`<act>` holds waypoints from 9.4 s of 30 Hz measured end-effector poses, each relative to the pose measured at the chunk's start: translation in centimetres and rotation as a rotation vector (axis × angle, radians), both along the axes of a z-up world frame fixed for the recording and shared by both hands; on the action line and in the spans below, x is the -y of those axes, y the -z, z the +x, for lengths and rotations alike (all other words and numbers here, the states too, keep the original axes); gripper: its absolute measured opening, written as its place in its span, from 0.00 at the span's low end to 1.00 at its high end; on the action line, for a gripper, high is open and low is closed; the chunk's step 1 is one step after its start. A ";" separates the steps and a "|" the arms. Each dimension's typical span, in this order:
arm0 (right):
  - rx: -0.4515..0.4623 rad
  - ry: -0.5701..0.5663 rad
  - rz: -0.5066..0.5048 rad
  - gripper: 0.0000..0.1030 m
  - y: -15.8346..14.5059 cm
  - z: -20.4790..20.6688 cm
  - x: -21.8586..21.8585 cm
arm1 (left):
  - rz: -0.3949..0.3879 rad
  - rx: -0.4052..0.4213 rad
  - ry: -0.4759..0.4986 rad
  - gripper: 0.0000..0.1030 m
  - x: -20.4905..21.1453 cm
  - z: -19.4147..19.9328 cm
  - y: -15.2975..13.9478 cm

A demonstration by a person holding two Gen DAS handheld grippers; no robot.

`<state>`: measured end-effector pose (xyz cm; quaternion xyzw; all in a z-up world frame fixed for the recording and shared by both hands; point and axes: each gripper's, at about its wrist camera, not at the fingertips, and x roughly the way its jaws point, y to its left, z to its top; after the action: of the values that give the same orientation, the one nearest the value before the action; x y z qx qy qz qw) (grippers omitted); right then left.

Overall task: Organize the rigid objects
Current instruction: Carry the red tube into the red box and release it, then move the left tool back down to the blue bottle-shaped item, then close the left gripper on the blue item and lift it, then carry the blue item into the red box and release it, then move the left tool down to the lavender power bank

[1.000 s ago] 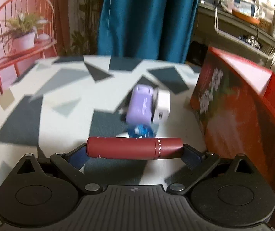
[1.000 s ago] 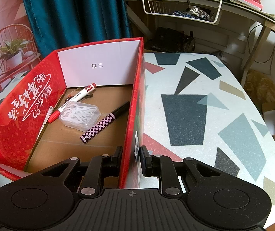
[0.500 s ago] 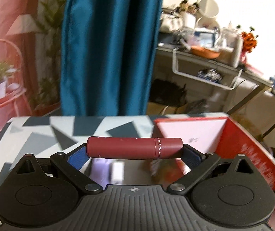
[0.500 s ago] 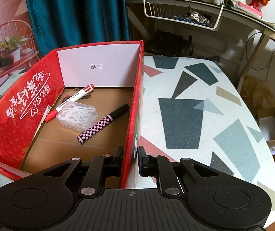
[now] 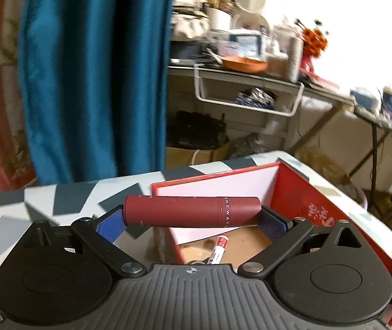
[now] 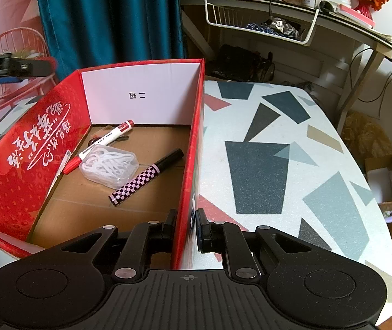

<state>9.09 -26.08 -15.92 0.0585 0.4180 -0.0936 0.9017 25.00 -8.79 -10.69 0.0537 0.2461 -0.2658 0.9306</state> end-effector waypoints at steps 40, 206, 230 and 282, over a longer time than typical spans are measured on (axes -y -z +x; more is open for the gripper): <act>-0.011 -0.006 0.002 0.12 0.0 0.2 0.0 | -0.016 -0.007 -0.121 0.94 -3.7 1.1 -0.2; -0.011 -0.014 -0.036 0.11 -0.4 0.5 -0.4 | 0.028 -0.081 0.082 0.75 1.3 1.2 0.0; -0.009 -0.035 -0.061 0.12 -0.4 0.4 -0.6 | 0.011 -0.243 -0.313 0.60 -9.3 6.9 6.6; -0.002 -0.028 -0.066 0.12 -0.1 0.4 -0.8 | -0.036 -0.385 -0.406 0.60 -11.9 -1.0 9.8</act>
<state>9.49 -25.32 -15.80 0.0230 0.4163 -0.0949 0.9040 23.99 3.14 -20.48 -0.0647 0.4192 -0.0833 0.9017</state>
